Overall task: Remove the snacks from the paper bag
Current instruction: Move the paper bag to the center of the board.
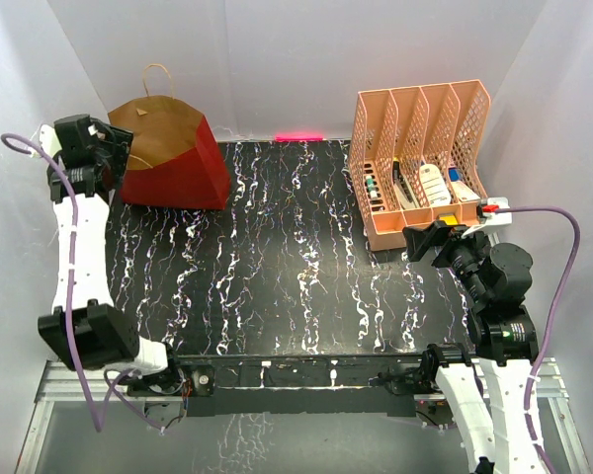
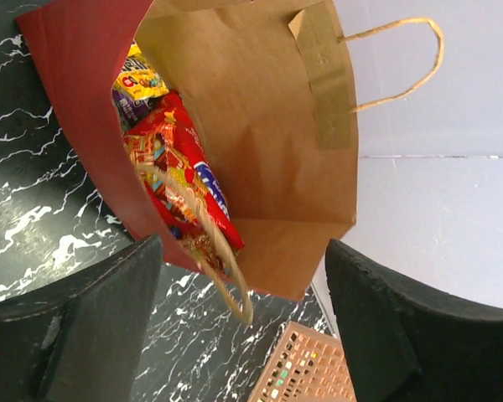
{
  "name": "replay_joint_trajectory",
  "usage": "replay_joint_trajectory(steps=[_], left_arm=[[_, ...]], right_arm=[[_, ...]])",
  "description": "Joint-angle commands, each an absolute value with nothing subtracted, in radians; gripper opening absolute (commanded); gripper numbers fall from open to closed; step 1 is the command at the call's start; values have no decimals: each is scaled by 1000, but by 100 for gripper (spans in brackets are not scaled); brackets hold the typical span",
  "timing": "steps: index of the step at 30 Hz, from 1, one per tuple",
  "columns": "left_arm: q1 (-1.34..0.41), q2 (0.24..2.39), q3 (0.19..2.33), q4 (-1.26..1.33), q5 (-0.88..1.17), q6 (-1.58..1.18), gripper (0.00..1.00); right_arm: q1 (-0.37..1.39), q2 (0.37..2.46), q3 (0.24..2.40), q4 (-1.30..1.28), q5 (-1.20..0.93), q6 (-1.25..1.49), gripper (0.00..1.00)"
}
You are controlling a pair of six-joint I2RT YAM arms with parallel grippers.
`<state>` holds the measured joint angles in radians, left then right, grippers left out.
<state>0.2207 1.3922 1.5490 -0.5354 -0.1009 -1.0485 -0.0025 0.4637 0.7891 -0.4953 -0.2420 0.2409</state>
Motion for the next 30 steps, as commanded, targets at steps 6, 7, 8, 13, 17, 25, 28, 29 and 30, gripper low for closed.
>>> replay_joint_trajectory(steps=[6, 7, 8, 13, 17, 25, 28, 29, 30], left_arm=[[232, 1488, 1637, -487, -77, -1082, 21], [232, 1484, 1632, -488, -59, -1080, 12], [232, 1475, 1624, -489, -43, -1083, 6], [231, 1378, 1536, -492, 47, -1078, 0], [231, 1264, 1404, -467, 139, -1089, 0], [221, 1093, 1211, -398, 352, -1176, 0], [172, 1055, 1200, -395, 370, -1180, 0], [145, 1048, 1198, -395, 367, -1178, 0], [114, 1039, 1196, -390, 363, -1176, 0]], right_arm=[[-9, 452, 792, -440, -245, 242, 98], [-8, 451, 790, -440, -246, 241, 98], [-8, 450, 790, -440, -247, 241, 98], [-8, 451, 789, -439, -251, 242, 98], [-8, 452, 786, -432, -261, 242, 98], [-8, 455, 784, -431, -274, 244, 98], [-8, 457, 783, -430, -278, 244, 98], [-8, 457, 782, -430, -278, 245, 98], [-8, 458, 782, -429, -279, 245, 98]])
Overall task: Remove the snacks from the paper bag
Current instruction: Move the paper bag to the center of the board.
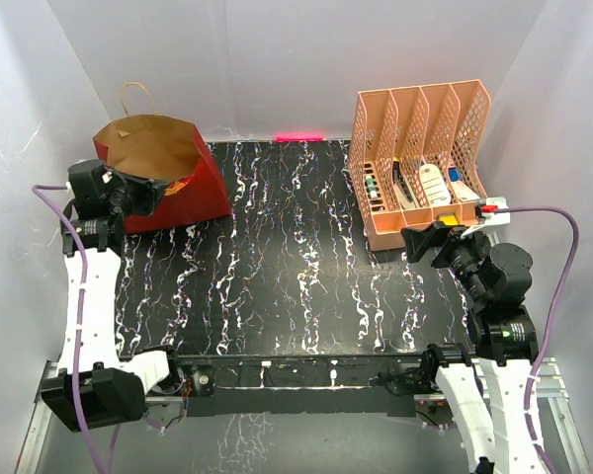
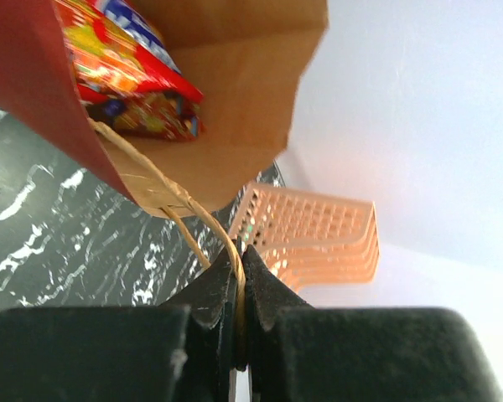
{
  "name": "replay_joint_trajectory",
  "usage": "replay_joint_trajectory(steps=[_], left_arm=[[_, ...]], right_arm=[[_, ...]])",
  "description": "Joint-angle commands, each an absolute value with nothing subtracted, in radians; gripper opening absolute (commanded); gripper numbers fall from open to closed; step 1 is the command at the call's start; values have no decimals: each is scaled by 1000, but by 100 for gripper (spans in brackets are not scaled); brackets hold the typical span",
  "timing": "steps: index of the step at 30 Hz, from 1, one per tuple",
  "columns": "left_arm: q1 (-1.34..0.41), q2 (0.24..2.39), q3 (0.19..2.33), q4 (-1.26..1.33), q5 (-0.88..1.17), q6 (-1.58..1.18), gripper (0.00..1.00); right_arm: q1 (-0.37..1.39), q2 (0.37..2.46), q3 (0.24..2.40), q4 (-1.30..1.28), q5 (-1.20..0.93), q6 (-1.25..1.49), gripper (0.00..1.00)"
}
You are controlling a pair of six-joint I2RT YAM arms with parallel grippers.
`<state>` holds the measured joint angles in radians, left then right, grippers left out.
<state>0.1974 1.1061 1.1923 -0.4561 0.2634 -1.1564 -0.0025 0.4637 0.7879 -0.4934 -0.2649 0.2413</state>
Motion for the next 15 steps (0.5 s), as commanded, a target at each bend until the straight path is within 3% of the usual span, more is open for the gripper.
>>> replay_joint_trajectory(steps=[1, 15], left_arm=[[75, 1037, 1192, -386, 355, -1177, 0], [-501, 1060, 1095, -250, 103, -1326, 0]], right_arm=[[-8, 461, 782, -429, -278, 245, 98], [-9, 506, 779, -433, -321, 251, 98]])
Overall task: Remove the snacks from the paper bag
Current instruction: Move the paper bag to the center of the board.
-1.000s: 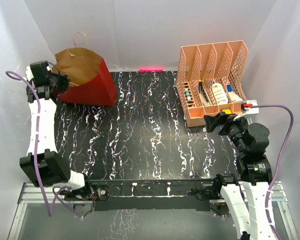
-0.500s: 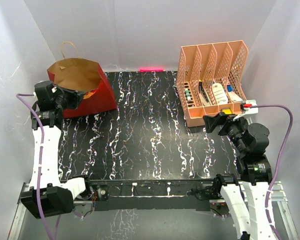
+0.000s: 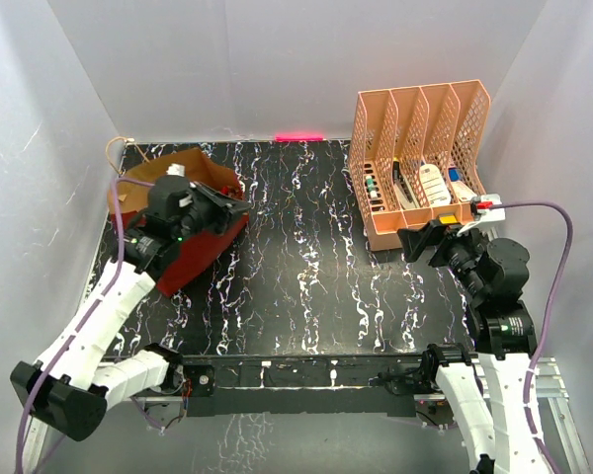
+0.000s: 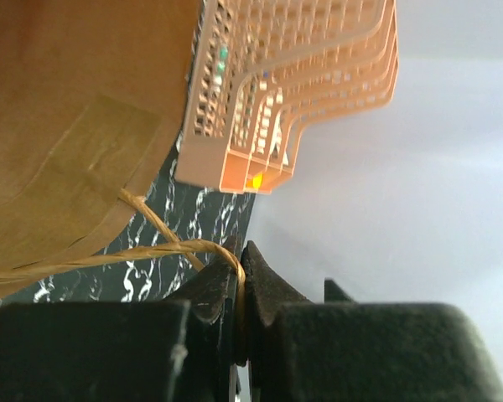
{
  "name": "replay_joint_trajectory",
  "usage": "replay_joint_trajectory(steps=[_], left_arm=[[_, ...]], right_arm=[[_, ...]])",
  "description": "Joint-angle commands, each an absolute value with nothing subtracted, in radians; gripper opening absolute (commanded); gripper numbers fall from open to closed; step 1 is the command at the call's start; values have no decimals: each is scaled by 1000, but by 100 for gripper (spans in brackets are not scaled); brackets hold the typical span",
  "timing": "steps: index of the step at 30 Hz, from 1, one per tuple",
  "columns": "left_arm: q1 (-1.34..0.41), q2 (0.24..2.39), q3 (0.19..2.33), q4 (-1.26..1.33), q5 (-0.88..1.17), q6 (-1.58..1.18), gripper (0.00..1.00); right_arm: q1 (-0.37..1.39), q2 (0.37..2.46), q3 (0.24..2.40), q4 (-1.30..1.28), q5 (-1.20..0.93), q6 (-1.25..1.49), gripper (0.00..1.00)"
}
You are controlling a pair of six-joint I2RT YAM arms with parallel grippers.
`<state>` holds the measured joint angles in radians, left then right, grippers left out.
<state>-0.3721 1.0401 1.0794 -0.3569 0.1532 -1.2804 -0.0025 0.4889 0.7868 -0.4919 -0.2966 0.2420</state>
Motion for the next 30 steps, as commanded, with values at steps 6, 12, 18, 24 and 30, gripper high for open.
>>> replay_joint_trajectory(steps=[6, 12, 18, 24, 30], left_arm=[[-735, 1172, 1142, -187, -26, -1321, 0], [-870, 1270, 1166, -107, -58, -1320, 0], [-946, 1362, 1246, -38, -71, -1303, 0], [-999, 1515, 1366, 24, -56, -1301, 0], [-1057, 1632, 1480, 67, -39, -1296, 6]], right_arm=[[-8, 538, 781, -441, -334, 250, 98], [-8, 554, 779, -439, -345, 252, 98], [-8, 591, 780, -441, -363, 262, 98], [-8, 591, 782, -446, -358, 268, 98], [-9, 593, 809, -469, -343, 269, 98]])
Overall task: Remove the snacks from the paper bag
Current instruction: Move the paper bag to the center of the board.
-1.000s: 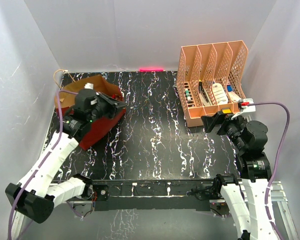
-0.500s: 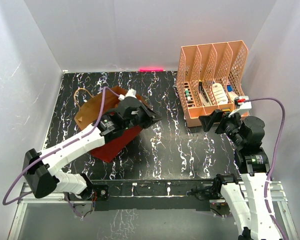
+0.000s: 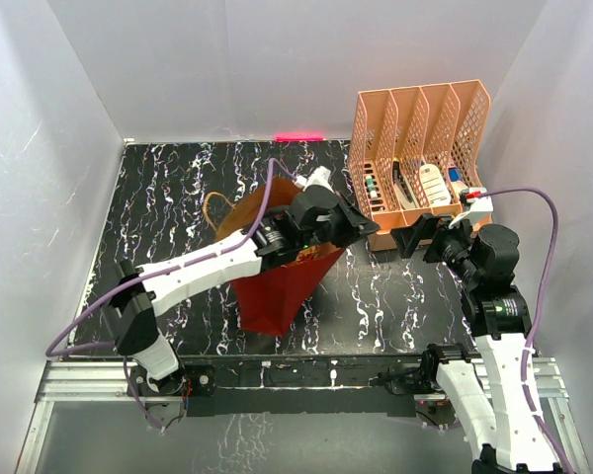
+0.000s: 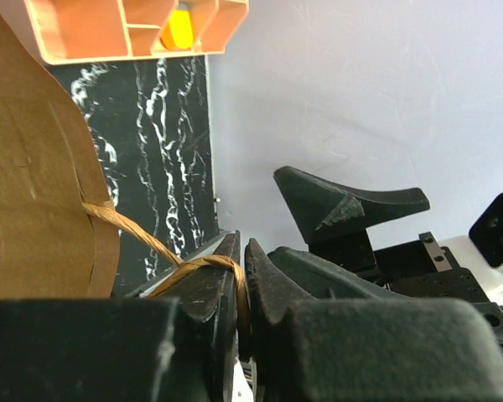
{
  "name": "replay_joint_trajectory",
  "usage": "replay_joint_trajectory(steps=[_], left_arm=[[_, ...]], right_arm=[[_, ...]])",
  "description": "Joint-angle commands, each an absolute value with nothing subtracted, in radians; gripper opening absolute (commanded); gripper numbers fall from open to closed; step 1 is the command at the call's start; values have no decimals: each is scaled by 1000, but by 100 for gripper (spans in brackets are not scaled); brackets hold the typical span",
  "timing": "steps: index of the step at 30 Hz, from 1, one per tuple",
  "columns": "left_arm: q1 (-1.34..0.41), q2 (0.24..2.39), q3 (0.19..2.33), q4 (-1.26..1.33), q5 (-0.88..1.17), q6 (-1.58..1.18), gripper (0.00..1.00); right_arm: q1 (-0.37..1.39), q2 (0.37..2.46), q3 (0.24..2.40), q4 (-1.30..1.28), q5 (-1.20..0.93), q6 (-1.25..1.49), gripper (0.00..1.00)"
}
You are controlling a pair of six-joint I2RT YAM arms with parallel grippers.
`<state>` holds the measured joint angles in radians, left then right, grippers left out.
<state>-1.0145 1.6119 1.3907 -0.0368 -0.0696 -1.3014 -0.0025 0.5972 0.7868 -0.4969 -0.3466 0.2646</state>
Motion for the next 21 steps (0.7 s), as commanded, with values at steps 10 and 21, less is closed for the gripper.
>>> replay_joint_trajectory(steps=[10, 21], left_arm=[[-1067, 1538, 1422, 18, 1, -1206, 67], [-1066, 1261, 1198, -73, 184, -1127, 98]], right_arm=[[-8, 583, 899, -560, -286, 430, 98], [-9, 544, 885, -570, -414, 604, 98]])
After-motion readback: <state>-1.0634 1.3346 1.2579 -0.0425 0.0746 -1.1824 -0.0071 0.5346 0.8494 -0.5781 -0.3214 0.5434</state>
